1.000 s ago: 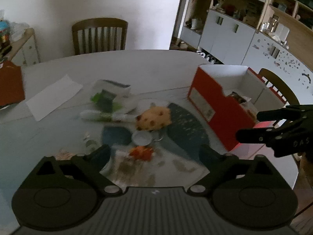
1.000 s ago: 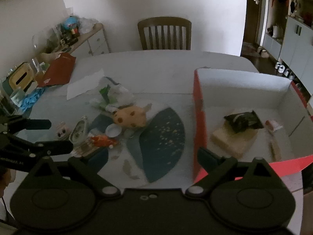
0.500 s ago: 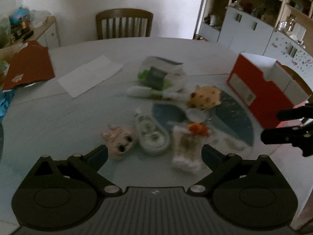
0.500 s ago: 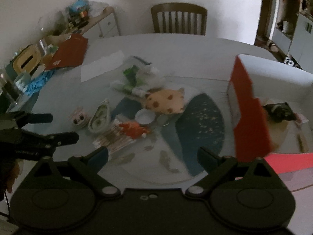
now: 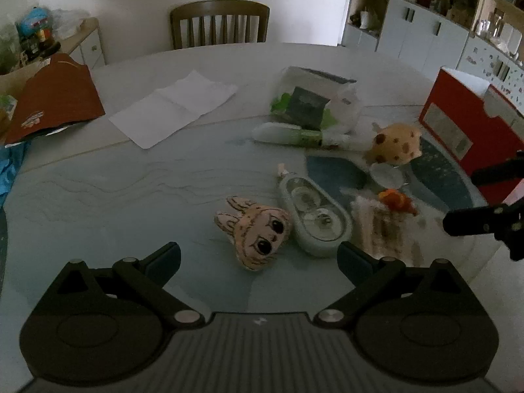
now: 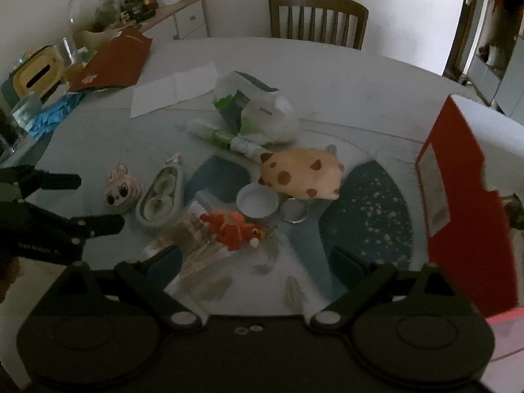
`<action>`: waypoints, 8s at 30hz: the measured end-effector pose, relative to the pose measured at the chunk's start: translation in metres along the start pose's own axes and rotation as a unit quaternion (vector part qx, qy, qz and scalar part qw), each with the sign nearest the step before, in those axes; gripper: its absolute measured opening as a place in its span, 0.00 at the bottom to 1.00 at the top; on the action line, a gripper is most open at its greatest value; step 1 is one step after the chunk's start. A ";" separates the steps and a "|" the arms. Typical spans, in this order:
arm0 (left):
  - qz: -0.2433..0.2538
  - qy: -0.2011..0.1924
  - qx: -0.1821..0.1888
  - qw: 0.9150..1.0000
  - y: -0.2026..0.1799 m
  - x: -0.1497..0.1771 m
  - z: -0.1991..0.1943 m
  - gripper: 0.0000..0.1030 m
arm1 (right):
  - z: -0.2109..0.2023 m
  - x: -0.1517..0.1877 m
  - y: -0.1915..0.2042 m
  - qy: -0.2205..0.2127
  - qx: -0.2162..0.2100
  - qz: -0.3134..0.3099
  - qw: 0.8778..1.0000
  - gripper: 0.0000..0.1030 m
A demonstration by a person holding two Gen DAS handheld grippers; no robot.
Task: Organize objects
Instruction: 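Grasp the bunny plush with the left tool while the right tool reaches toward the orange fish toy, then carry the bunny plush in the left tool and the orange fish in the right tool into the red box, then open the left tool to drop the bunny while the right tool releases the fish, then withdraw both tools from the box back over the table, then grasp the white tape dispenser with the left tool while the right tool grasps the cotton swab bag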
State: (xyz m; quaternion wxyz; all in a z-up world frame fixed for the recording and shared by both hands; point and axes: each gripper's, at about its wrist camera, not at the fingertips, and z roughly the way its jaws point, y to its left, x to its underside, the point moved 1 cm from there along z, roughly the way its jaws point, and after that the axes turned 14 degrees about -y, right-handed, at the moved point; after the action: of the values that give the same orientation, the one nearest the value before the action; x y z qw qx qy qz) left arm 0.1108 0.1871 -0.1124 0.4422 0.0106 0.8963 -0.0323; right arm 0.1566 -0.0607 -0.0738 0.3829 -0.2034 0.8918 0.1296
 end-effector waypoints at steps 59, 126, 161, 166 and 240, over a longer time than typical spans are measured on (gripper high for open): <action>-0.020 -0.015 0.055 0.998 -0.011 -0.023 -0.019 0.53 | -0.013 -0.015 -0.007 -0.025 -0.047 0.050 0.997 0.44; 0.147 0.032 0.155 0.976 -0.394 -0.133 0.097 0.53 | -0.099 0.010 -0.333 -0.037 0.093 0.054 0.993 0.29; 0.129 0.068 0.139 0.979 -0.397 -0.120 0.122 0.64 | -0.115 0.016 -0.338 -0.048 0.026 0.060 0.997 0.58; 0.117 0.053 0.143 0.981 -0.390 -0.122 0.105 0.65 | -0.126 0.011 -0.330 -0.057 0.023 0.054 0.997 0.60; -0.008 0.000 -0.015 1.000 -0.018 -0.048 0.023 0.99 | -0.028 0.003 0.028 -0.013 0.006 0.020 1.000 0.99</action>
State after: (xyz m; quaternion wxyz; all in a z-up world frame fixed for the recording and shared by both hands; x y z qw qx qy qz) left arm 0.1579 0.1676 -0.0871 0.4420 -0.0033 0.8967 -0.0221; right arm 0.1240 -0.0474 -0.0552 0.3931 -0.1814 0.8913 0.1350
